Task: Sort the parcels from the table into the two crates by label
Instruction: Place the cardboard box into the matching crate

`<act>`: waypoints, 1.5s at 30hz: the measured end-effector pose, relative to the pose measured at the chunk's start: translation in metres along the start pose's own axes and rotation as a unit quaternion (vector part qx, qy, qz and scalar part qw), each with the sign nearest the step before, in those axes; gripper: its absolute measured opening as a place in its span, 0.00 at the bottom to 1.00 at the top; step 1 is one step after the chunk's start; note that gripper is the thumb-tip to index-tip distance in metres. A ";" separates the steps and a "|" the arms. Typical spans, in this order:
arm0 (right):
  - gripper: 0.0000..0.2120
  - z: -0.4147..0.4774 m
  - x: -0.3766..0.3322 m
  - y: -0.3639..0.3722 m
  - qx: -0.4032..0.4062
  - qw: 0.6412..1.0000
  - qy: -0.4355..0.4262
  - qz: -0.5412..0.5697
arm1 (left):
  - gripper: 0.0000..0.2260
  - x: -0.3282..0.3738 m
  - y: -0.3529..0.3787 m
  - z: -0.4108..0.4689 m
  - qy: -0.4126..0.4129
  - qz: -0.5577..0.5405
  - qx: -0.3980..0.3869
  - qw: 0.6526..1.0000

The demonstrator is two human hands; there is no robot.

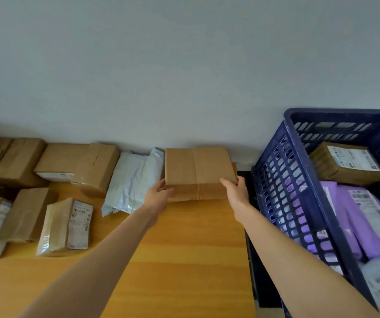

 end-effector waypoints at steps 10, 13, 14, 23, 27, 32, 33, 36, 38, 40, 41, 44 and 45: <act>0.37 -0.083 -0.031 0.006 -0.013 0.996 -0.064 0.067 | 0.17 0.033 -0.045 -0.068 0.102 -0.026 -0.012 0.994; 0.45 -0.111 -0.033 0.016 -0.038 0.993 -0.111 0.020 | 0.18 0.033 -0.066 -0.085 0.114 -0.010 -0.007 0.993; 0.48 -0.120 -0.032 0.021 -0.046 0.990 -0.131 -0.009 | 0.19 0.033 -0.073 -0.091 0.118 -0.011 -0.003 0.993; 0.60 -0.208 -0.005 0.072 -0.012 0.946 -0.263 -0.191 | 0.22 0.012 -0.140 -0.148 0.214 -0.036 0.011 0.976; 0.55 -0.244 0.005 0.082 0.033 0.923 -0.315 -0.220 | 0.23 -0.009 -0.164 -0.166 0.210 -0.017 0.036 0.977; 0.50 -0.280 0.013 0.086 0.062 0.922 -0.332 -0.190 | 0.25 -0.043 -0.179 -0.184 0.192 0.008 0.027 0.981; 0.50 -0.285 0.014 0.086 0.067 0.923 -0.332 -0.184 | 0.24 -0.048 -0.180 -0.188 0.191 0.009 0.025 0.981; 0.50 -0.300 0.019 0.080 0.082 0.924 -0.338 -0.160 | 0.22 -0.051 -0.185 -0.201 0.187 -0.019 0.014 0.982; 0.48 -0.307 0.019 0.076 0.094 0.924 -0.341 -0.144 | 0.21 -0.049 -0.188 -0.208 0.190 -0.031 0.009 0.981; 0.47 -0.312 0.016 0.073 0.104 0.926 -0.340 -0.127 | 0.22 -0.048 -0.189 -0.213 0.194 -0.034 0.000 0.980; 0.46 -0.313 0.014 0.072 0.108 0.928 -0.337 -0.117 | 0.22 -0.047 -0.189 -0.215 0.197 -0.035 -0.004 0.980; 0.44 -0.317 0.008 0.066 0.104 0.935 -0.327 -0.089 | 0.22 -0.045 -0.192 -0.220 0.202 -0.042 -0.023 0.978; 0.42 -0.318 0.007 0.065 0.098 0.937 -0.324 -0.086 | 0.22 -0.045 -0.192 -0.222 0.203 -0.042 -0.036 0.978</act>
Point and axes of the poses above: each hand's wrist, its own z-axis towards the middle knuckle, its own y-axis out of the palm, x = y × z, the point moved 3 cm from there along z, towards the middle knuckle, and after that the axes turned 15 degrees about z, right-handed, at the moved point
